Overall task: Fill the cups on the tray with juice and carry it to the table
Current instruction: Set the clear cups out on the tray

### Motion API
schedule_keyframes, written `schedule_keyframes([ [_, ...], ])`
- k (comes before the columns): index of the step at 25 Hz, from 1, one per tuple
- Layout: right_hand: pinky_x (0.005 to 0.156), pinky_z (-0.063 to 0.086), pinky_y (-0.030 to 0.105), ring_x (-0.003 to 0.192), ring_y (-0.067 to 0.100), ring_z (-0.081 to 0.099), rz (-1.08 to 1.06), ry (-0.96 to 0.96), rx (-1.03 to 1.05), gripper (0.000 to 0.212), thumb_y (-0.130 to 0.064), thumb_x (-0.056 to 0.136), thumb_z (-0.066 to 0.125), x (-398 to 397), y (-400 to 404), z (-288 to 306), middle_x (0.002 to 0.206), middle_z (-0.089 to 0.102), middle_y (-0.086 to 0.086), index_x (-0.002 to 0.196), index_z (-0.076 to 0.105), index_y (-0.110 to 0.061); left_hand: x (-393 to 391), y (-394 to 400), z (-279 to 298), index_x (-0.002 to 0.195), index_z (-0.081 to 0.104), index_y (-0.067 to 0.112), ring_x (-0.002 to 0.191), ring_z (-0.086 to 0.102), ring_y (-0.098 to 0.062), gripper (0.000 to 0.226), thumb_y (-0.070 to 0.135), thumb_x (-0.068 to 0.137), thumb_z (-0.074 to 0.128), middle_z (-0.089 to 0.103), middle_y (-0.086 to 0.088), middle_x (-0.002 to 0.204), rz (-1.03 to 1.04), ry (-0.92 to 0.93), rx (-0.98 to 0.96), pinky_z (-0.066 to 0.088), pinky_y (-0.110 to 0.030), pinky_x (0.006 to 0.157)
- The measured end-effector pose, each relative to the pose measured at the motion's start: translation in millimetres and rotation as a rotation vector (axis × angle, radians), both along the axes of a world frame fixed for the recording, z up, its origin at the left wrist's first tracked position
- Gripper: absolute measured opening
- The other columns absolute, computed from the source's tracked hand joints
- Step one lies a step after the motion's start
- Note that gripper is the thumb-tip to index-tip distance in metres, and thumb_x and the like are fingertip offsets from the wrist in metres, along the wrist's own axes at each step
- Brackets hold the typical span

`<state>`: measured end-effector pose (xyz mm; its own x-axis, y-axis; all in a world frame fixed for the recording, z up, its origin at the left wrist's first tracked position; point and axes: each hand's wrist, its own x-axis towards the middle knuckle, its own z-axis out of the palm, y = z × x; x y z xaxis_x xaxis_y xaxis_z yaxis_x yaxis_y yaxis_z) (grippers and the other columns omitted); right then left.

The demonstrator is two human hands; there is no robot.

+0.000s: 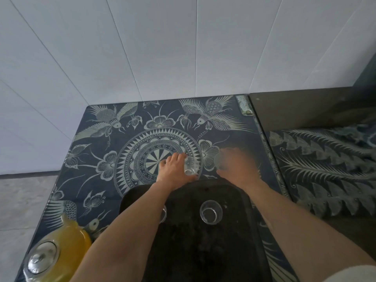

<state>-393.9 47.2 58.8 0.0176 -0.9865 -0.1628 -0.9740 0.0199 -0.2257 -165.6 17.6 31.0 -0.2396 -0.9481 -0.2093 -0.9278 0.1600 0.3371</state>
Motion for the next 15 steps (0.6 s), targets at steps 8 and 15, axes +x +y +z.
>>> schedule_keyframes([
  [8,0.099,0.050,0.045,0.129,0.026,0.055,-0.033,0.011,-0.027,0.078,-0.054,0.086,0.069,2,69,21,0.141,0.052,0.004,0.153,0.040,-0.027,11,59,23,0.143,0.036,0.025,0.137,0.038,-0.024,0.085,0.066,0.073,0.061,0.044,0.000,0.144,-0.017,-0.041,-0.035,0.022,-0.053,0.116],
  [15,0.098,0.050,0.042,0.127,0.025,0.057,-0.069,-0.012,-0.020,0.077,-0.055,0.086,0.068,15,128,14,0.139,0.054,0.003,0.153,0.041,-0.026,24,115,30,0.145,0.034,0.023,0.137,0.037,-0.022,0.085,0.064,0.075,0.059,0.044,0.000,0.144,-0.039,-0.052,-0.077,0.020,-0.049,0.117],
])
